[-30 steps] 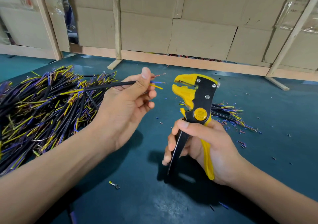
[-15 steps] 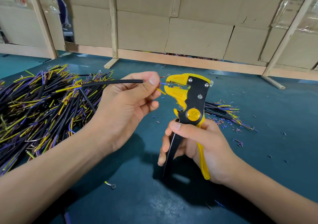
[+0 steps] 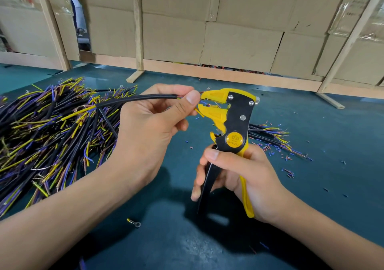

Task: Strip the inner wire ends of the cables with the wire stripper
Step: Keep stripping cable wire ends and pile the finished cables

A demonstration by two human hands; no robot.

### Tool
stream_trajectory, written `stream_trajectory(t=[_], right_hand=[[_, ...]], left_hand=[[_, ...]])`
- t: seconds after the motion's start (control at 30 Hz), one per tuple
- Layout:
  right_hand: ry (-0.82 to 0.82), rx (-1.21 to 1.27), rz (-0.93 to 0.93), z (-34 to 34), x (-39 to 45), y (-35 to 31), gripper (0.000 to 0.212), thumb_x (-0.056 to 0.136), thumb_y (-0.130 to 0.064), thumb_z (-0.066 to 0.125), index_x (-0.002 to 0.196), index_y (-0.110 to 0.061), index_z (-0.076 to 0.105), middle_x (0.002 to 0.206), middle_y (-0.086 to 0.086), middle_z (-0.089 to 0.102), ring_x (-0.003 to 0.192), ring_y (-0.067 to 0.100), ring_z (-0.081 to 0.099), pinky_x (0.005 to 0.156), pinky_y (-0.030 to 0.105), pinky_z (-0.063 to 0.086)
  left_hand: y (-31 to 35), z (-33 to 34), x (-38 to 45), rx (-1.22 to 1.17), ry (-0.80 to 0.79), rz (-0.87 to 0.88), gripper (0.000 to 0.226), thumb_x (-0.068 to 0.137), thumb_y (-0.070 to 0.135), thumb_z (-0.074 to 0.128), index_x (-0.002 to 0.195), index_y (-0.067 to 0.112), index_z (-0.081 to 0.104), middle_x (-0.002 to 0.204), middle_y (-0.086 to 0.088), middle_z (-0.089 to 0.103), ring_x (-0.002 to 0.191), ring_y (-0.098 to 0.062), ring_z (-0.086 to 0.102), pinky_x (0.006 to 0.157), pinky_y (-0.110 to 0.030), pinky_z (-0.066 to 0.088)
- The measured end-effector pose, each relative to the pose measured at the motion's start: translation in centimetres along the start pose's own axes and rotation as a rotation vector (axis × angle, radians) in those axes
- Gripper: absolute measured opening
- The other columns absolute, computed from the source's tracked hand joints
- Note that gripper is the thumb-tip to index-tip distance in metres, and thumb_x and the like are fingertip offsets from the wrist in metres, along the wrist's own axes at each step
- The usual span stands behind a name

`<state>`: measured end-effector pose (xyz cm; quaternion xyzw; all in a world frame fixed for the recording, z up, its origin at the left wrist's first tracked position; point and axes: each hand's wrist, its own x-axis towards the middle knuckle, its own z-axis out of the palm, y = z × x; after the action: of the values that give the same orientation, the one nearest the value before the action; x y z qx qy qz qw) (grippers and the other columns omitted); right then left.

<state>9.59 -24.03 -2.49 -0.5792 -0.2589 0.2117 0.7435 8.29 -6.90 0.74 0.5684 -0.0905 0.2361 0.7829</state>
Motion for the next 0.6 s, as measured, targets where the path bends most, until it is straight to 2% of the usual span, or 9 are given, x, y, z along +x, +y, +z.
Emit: stream_trajectory(t=[0.17, 0.27, 0.47, 0.6], right_hand=[[0.0, -0.01, -0.006, 0.1, -0.06, -0.06, 0.016, 0.083, -0.027, 0.07, 0.08, -0.011, 0.071, 0.072, 0.021, 0.066, 0.061, 0.041, 0.068, 0.062, 0.044, 0.056], [0.0, -0.013, -0.013, 0.09, -0.07, -0.02, 0.015, 0.083, -0.027, 0.07, 0.079, -0.012, 0.071, 0.072, 0.02, 0.067, 0.061, 0.041, 0.069, 0.061, 0.042, 0.056], [-0.008, -0.009, -0.02, 0.07, -0.06, -0.04, 0.016, 0.083, -0.026, 0.07, 0.08, -0.011, 0.071, 0.072, 0.021, 0.067, 0.061, 0.041, 0.068, 0.06, 0.04, 0.056], [-0.017, 0.004, -0.008, 0.09, -0.07, 0.0, 0.016, 0.079, -0.024, 0.07, 0.076, -0.008, 0.067, 0.067, 0.022, 0.063, 0.055, 0.04, 0.065, 0.059, 0.043, 0.054]], left_hand=[[0.01, 0.18, -0.29, 0.014, 0.024, 0.038, 0.015, 0.074, 0.032, 0.081, 0.085, 0.023, 0.076, 0.076, -0.006, 0.07, 0.075, -0.026, 0.055, 0.068, -0.036, 0.042], [-0.09, 0.27, -0.42, 0.031, 0.024, 0.056, 0.008, 0.078, 0.03, 0.079, 0.084, 0.026, 0.076, 0.079, -0.005, 0.071, 0.076, -0.026, 0.056, 0.071, -0.041, 0.039], [0.1, 0.06, -0.29, -0.033, -0.048, -0.006, 0.016, 0.068, 0.031, 0.081, 0.081, 0.022, 0.078, 0.077, -0.005, 0.07, 0.072, -0.017, 0.059, 0.064, -0.027, 0.046], [0.25, -0.3, 0.06, -0.068, -0.113, -0.03, 0.013, 0.068, 0.026, 0.08, 0.079, 0.019, 0.079, 0.072, -0.004, 0.068, 0.069, -0.016, 0.06, 0.063, -0.026, 0.046]])
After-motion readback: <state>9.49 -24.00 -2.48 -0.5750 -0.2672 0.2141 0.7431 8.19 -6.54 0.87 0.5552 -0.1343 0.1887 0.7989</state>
